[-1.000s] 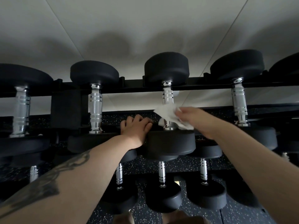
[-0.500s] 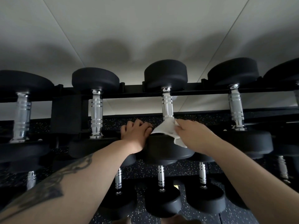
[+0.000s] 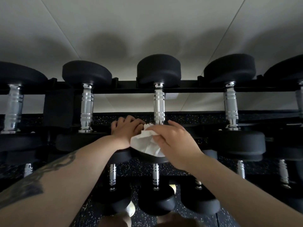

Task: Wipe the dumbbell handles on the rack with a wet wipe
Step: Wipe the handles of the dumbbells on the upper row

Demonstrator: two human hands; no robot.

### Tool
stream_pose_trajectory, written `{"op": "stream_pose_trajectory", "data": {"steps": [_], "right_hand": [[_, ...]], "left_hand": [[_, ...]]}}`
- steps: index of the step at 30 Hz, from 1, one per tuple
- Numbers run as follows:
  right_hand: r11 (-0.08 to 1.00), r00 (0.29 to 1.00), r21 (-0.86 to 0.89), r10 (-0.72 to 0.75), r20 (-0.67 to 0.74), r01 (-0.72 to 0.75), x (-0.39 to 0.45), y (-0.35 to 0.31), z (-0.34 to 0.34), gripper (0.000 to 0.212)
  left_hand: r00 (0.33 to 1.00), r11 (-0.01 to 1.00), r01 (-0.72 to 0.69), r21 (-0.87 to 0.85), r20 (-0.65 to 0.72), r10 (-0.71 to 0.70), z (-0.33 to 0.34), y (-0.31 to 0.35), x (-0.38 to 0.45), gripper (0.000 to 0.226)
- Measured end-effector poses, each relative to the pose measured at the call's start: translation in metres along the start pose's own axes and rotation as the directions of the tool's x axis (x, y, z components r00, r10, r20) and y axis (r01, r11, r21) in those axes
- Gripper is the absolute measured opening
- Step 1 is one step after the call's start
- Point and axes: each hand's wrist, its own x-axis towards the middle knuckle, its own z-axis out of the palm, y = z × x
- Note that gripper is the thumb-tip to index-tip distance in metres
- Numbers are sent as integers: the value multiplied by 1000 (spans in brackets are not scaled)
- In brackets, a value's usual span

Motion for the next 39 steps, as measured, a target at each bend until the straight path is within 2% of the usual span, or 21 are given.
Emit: {"op": "stream_pose_trajectory", "data": {"steps": [3, 6, 9, 11, 12, 15, 16, 17, 18, 19, 21, 22, 24, 26, 27, 29, 32, 35, 37, 39], "right_hand": [[982, 988, 164, 114, -102, -96, -16, 14, -7, 27], [936, 965, 265, 257, -60, -233, -25, 27, -9, 20], [784, 866, 429, 499, -7, -448, -23, 27, -6, 22], [708, 793, 459, 609, -9, -537, -23, 15, -2, 24], [738, 800, 422, 598, -46, -527, -24, 6, 1, 23], [886, 883, 222, 444, -154, -406, -32, -22, 1, 24], [885, 890, 261, 432, -147, -387, -36, -25, -1, 27], [839, 878, 373, 464, -113, -395, -42, -26, -6, 29], [760, 856, 500, 512, -71, -414, -50, -24, -11, 28], [681, 829, 600, 557, -53, -419, -58, -20, -14, 28], [583, 757, 682, 650, -66, -441, -77, -8, -21, 27], [558, 724, 699, 685, -83, -448, -86, -1, -23, 26], [517, 675, 739, 729, -116, -431, -106, 8, -33, 26], [496, 662, 778, 736, -142, -385, -124, 18, -49, 27], [501, 659, 785, 735, -162, -365, -131, 24, -59, 27], [543, 658, 768, 721, -219, -339, -142, 43, -81, 26], [623, 634, 705, 704, -318, -338, -148, 77, -111, 25], [708, 609, 597, 676, -416, -378, -142, 108, -133, 25], [749, 671, 503, 639, -376, -431, -128, 127, -143, 27], [783, 780, 364, 594, -198, -504, -104, 147, -140, 33]], "left_hand": [[1000, 998, 10, -57, -10, -11, 0, 0, -1, 30], [1000, 999, 3, -46, -5, -3, 1, -1, -2, 33], [1000, 999, -27, -38, -10, 26, 1, -3, -1, 35], [999, 998, -31, -49, -15, 30, 4, -5, -2, 35], [999, 998, -30, -53, -29, 29, 4, -5, -2, 35], [999, 1000, -15, -10, -38, 15, 2, -1, -2, 34], [1000, 1000, -2, -26, -27, 2, 3, -2, 0, 34], [1000, 996, 15, -83, -11, -16, 1, -2, 1, 32], [999, 975, 42, -219, 6, -41, -2, -4, 1, 28], [998, 909, 63, -413, 24, -58, -8, -4, -1, 23], [995, 664, 71, -744, 3, -104, -23, 8, -12, 17], [988, 593, 29, -805, -66, -137, -30, 19, -19, 16], [938, 626, -140, -767, -305, -165, -40, 51, -38, 19], [851, 683, -361, -634, -523, -36, -46, 95, -56, 21], [819, 700, -439, -563, -571, 54, -44, 119, -59, 23], [823, 731, -475, -491, -543, 170, -31, 161, -51, 26], [898, 784, -383, -489, -397, 192, -7, 210, -23, 30], [957, 814, -203, -544, -288, 46, 20, 225, 12, 30], [945, 851, -82, -519, -312, -99, 33, 223, 32, 29], [924, 920, 17, -392, -345, -164, 44, 216, 48, 32]]}}
